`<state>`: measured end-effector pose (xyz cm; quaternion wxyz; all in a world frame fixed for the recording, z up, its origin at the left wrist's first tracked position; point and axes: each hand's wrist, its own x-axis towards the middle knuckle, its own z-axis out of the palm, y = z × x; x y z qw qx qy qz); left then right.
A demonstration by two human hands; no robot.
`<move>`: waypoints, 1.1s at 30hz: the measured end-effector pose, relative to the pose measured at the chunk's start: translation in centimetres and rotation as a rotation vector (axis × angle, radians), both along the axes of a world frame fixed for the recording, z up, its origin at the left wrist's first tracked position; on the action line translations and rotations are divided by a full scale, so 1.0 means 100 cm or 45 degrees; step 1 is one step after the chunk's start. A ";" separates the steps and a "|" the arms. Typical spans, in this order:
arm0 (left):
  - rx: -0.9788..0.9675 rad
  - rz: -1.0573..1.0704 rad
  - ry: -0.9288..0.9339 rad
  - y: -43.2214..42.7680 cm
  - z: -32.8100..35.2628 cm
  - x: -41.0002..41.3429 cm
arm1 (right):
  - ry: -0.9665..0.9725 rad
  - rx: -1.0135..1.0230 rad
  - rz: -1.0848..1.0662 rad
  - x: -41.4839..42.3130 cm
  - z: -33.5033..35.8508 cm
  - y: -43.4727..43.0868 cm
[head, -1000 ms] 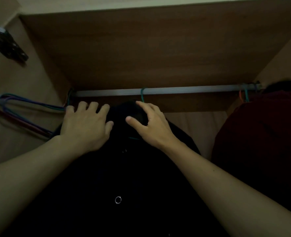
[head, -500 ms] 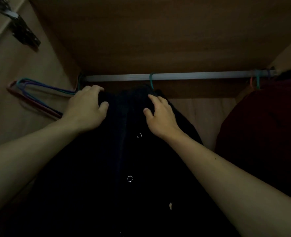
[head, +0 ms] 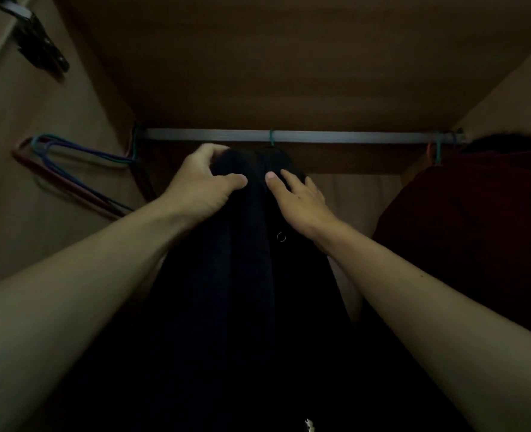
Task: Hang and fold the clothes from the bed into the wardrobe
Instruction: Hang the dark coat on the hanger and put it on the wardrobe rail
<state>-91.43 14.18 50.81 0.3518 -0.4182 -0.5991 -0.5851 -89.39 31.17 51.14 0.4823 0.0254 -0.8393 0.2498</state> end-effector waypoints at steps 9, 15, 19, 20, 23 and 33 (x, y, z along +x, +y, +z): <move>0.050 -0.270 0.021 0.034 -0.013 0.007 | 0.026 -0.388 0.456 -0.009 -0.011 -0.015; 0.041 -0.235 0.037 0.066 -0.013 0.016 | 0.119 -0.513 0.548 0.024 -0.014 -0.010; 0.038 -0.252 0.095 0.085 -0.008 0.024 | 0.161 -0.589 0.562 0.042 -0.012 -0.005; 0.050 -0.271 0.105 0.088 -0.006 0.024 | 0.167 -0.620 0.567 0.045 -0.011 -0.005; 0.064 -0.401 0.074 0.097 -0.004 0.022 | 0.188 -0.646 0.578 0.051 -0.008 -0.003; 0.107 -0.673 0.035 0.119 -0.012 0.015 | 0.320 -0.100 0.356 0.062 -0.002 0.028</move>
